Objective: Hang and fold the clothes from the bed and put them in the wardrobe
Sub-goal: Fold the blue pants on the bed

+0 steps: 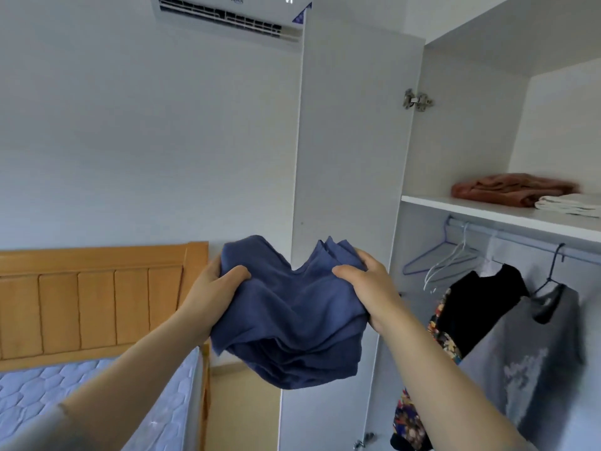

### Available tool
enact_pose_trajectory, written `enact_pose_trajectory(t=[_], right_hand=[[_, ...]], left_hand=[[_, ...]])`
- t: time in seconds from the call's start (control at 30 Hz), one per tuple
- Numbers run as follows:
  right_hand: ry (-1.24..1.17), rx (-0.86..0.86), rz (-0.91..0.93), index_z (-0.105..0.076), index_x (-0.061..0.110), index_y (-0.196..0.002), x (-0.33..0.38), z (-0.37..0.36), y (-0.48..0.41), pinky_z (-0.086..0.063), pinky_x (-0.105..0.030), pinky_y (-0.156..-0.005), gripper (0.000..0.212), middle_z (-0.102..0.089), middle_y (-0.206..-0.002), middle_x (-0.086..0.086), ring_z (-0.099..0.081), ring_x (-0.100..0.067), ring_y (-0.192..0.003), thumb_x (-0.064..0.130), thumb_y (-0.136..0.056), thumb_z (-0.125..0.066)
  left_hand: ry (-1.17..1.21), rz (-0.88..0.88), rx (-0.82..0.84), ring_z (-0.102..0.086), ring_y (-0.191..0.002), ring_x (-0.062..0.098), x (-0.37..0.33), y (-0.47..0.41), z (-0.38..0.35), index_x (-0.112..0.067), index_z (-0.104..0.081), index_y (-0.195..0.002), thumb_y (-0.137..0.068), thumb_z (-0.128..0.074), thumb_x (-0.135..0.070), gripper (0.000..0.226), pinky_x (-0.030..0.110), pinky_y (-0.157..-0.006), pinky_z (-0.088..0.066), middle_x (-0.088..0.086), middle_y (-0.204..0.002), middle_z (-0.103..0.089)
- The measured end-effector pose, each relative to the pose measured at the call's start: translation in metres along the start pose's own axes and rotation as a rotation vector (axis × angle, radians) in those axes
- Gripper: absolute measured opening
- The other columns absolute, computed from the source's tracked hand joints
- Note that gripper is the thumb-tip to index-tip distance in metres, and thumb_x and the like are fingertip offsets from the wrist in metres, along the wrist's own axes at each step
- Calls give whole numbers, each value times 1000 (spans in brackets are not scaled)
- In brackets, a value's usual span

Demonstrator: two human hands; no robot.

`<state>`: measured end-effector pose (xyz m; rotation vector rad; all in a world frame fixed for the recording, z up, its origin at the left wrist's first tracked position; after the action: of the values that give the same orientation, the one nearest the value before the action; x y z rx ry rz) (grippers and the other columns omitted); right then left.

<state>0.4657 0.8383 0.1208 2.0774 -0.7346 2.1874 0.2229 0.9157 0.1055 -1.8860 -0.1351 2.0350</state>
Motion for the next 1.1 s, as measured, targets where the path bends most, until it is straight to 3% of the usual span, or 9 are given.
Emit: enact_pose_trajectory(t=[0.13, 0.23, 0.37, 0.47, 0.53, 0.67, 0.83, 1.03, 1.1], right_hand=[[32, -170, 22, -67, 37, -103, 8, 41, -37, -55, -25, -74, 37, -75, -97, 8, -72, -13, -89, 7, -83, -65], [87, -299, 45, -68, 32, -102, 17, 78, -53, -56, -31, -78, 33, -76, -96, 4, -71, -17, -90, 6, -83, -65], [121, -414, 75, -68, 31, -102, 36, 126, -65, -54, -20, -62, 33, -76, -85, 10, -71, -7, -75, 4, -85, -64], [160, -469, 110, -66, 32, -110, 56, 158, -73, -52, -14, -59, 38, -76, -89, 13, -71, -4, -78, 3, -85, -64], [199, -508, 150, -66, 34, -111, 73, 178, -76, -53, -15, -64, 41, -75, -94, 14, -71, -4, -83, 2, -85, -64], [281, -573, 214, -63, 29, -124, 106, 223, -81, -52, -27, -88, 47, -71, -114, 8, -68, -12, -102, 2, -85, -62], [260, -667, 300, -62, 19, -126, 144, 294, -77, -56, -21, -76, 42, -73, -111, 0, -70, -13, -98, 1, -88, -61], [272, -765, 323, -61, 21, -125, 174, 376, -67, -56, -19, -65, 41, -73, -109, 2, -72, -11, -90, 7, -87, -63], [302, -822, 326, -64, 21, -120, 181, 401, -60, -56, -21, -64, 36, -75, -103, 2, -73, -14, -89, 7, -87, -64]], left_hand=[[68, -45, 108, -69, -77, 8, -1, -67, -47, -31, -62, -100, -85, -59, -30, 16, 24, -64, -49, -7, -84, -73], [113, -65, 218, -68, -79, 6, -2, -104, -93, -32, -61, -100, -88, -57, -24, 15, 22, -65, -50, -8, -88, -72], [185, -86, 410, -69, -85, 14, -9, -130, -165, -25, -61, -106, -91, -54, -17, 19, 25, -68, -53, -1, -95, -72], [249, -140, 502, -69, -83, 11, -30, -148, -215, -27, -60, -107, -92, -54, -17, 19, 22, -65, -53, -4, -95, -72], [282, -179, 530, -69, -86, 13, -48, -160, -248, -29, -60, -104, -92, -54, -18, 18, 27, -70, -54, -5, -95, -72], [356, -243, 600, -69, -88, 14, -85, -176, -313, -27, -61, -107, -91, -54, -18, 20, 29, -72, -56, -3, -94, -72], [408, -324, 646, -67, -95, 13, -125, -188, -390, -28, -62, -109, -90, -55, -17, 23, 30, -80, -55, -5, -101, -71], [485, -376, 801, -68, -94, 16, -168, -187, -488, -26, -61, -108, -79, -57, -30, 30, 36, -81, -56, -2, -101, -71], [525, -369, 851, -69, -86, 13, -177, -184, -524, -26, -62, -103, -79, -57, -29, 24, 32, -74, -57, -5, -93, -72]])
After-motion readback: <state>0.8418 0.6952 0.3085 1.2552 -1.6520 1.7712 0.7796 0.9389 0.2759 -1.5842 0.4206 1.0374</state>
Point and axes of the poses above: each hand's wrist, its own y-axis away from the middle knuckle, its own z-axis out of the back of the hand, x = y × z, the point moved 7 cm from there along -y, towards the middle knuckle
